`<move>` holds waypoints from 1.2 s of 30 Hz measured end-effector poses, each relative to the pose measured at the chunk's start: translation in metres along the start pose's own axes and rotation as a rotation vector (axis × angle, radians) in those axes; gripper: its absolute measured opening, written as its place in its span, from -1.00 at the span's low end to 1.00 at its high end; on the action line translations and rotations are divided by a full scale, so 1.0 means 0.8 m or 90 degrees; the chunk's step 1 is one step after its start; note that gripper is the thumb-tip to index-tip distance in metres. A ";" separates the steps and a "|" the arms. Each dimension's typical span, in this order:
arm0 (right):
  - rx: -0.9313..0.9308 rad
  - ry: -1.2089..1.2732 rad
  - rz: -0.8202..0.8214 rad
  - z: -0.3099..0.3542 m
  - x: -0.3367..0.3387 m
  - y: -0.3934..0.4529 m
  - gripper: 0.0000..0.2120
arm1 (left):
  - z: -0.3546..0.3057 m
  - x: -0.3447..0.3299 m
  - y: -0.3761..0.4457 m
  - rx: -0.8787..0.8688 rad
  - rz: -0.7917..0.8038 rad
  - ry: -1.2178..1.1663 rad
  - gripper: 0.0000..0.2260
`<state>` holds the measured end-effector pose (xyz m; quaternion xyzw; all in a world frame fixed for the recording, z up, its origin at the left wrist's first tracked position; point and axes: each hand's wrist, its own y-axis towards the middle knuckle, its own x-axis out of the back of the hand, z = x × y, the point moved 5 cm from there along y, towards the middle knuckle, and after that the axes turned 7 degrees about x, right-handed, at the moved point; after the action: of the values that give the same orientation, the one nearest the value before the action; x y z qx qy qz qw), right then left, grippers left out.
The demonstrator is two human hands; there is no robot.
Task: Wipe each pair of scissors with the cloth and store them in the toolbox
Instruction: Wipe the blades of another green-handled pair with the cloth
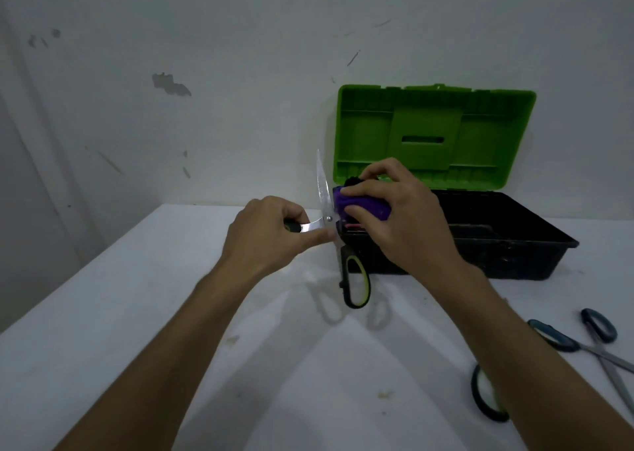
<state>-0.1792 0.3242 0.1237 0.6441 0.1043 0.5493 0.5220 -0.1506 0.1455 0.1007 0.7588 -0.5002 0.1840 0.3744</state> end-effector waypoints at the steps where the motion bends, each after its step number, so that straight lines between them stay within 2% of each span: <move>1: -0.010 -0.021 -0.007 -0.004 0.001 0.000 -0.75 | 0.005 -0.002 0.001 0.013 0.010 -0.005 -0.60; 4: -0.029 -0.064 -0.042 -0.007 0.009 0.001 -0.73 | 0.014 -0.008 0.002 0.060 0.056 -0.032 -0.61; 6: 0.002 -0.029 -0.030 0.002 0.010 0.003 -0.70 | 0.013 -0.006 0.004 0.072 0.068 -0.035 -0.60; 9: 0.055 0.014 0.038 0.021 -0.005 0.001 -0.75 | 0.006 0.002 0.003 0.056 0.055 -0.026 -0.60; 14: 0.024 0.011 -0.030 0.006 -0.003 -0.002 -0.79 | 0.004 0.017 0.004 0.008 -0.002 -0.003 -0.60; 18: -0.068 -0.042 -0.023 -0.013 0.011 -0.001 -0.68 | 0.011 0.007 0.004 0.024 0.026 0.024 -0.57; 21: -0.125 0.020 0.014 -0.014 0.016 0.001 -0.51 | 0.018 0.003 0.006 0.048 0.038 0.048 -0.48; 23: -0.124 0.046 0.014 -0.010 0.019 0.004 -0.47 | 0.020 0.004 0.007 0.060 0.044 0.068 -0.48; 27: -0.069 -0.025 -0.026 -0.001 0.020 0.006 -0.50 | 0.014 0.005 0.005 0.079 0.057 0.072 -0.49; 32: 0.004 -0.024 0.111 0.006 -0.022 -0.007 -0.54 | 0.008 0.010 0.003 0.110 0.056 0.028 -0.54; 36: 0.026 0.071 0.149 -0.001 -0.019 -0.007 -0.48 | 0.013 0.015 0.004 0.113 0.073 -0.038 -0.55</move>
<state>-0.1830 0.3160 0.1103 0.6309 0.0684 0.6389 0.4349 -0.1490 0.1296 0.1034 0.7642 -0.5355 0.2260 0.2797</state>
